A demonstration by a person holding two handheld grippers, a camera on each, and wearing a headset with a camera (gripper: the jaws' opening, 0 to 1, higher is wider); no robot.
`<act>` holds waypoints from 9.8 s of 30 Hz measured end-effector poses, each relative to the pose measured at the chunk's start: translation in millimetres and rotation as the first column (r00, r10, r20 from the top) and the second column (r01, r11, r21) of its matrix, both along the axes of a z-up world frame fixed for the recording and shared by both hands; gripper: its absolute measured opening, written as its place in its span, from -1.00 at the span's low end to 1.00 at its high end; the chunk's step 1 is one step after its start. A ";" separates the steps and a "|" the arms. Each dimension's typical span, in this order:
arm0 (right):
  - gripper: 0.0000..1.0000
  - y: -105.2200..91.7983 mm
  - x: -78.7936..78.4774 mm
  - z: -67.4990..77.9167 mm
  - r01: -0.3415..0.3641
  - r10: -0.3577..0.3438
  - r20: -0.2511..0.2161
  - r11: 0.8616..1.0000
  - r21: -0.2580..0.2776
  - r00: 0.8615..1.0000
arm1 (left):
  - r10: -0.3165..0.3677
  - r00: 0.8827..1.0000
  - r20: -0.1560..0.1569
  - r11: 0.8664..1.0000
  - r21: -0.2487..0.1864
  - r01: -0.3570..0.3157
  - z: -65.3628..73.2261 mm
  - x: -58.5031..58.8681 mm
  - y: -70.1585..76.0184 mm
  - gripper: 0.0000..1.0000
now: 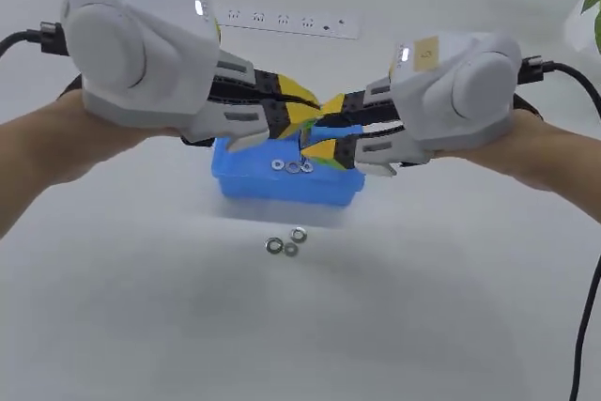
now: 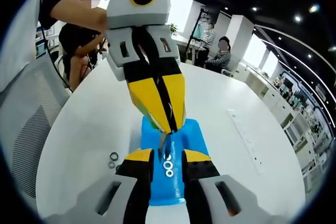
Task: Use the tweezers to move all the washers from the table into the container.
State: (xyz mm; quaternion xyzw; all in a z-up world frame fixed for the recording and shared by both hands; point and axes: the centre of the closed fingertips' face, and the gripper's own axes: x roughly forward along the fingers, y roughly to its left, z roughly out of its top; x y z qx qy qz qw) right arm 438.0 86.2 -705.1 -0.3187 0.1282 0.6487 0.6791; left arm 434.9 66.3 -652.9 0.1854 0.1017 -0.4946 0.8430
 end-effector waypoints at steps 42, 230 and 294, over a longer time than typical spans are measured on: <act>0.24 -124.1 -76.5 11.9 0.334 -0.306 -0.194 0.933 0.133 0.932 | 0.110 0.992 0.058 0.992 -0.072 -0.106 25.9 -73.3 10.4 -0.91; -0.82 14.6 -46.2 47.9 0.070 -0.032 -0.184 0.977 0.200 0.982 | 0.320 0.926 -0.199 0.929 -0.124 -0.347 -35.1 -108.3 62.4 0.69; -0.85 30.4 20.9 -33.3 0.100 -0.088 -0.170 0.993 0.062 0.982 | 0.408 0.881 -0.240 0.873 -0.182 -0.453 -35.1 -67.8 79.2 0.94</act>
